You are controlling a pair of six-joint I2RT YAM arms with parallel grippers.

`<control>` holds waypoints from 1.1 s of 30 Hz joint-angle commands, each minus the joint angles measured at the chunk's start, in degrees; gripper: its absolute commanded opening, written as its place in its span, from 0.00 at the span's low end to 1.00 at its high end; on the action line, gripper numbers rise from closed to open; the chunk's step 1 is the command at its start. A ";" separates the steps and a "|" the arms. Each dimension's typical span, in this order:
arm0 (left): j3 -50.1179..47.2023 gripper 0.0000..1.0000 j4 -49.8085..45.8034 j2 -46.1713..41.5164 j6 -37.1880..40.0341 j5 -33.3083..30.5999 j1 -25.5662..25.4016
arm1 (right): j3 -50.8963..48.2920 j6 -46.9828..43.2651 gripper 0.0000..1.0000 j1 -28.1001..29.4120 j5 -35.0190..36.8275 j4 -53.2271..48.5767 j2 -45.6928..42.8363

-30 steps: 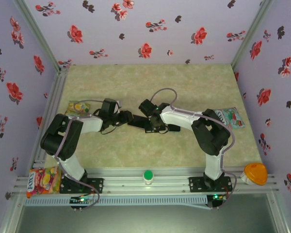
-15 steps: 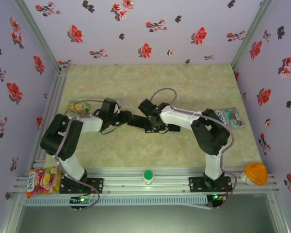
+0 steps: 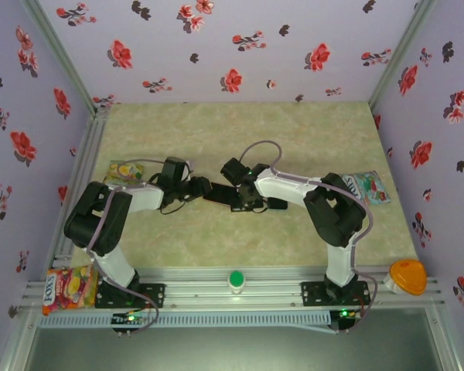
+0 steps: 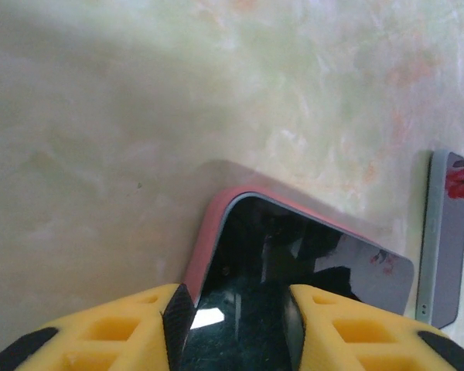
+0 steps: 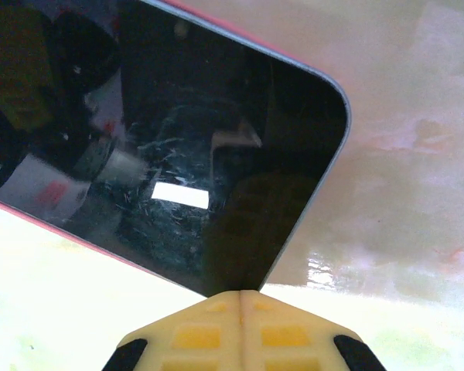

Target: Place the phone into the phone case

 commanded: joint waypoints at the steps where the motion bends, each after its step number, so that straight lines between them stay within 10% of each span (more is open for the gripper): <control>1: 0.66 0.42 -6.56 -0.92 1.47 -0.33 -0.99 | -9.02 0.95 0.00 0.46 -4.95 12.33 18.02; 33: 1.44 0.42 -8.04 -4.73 3.03 -1.38 -0.52 | -6.16 1.30 0.00 -1.09 -8.10 9.22 4.71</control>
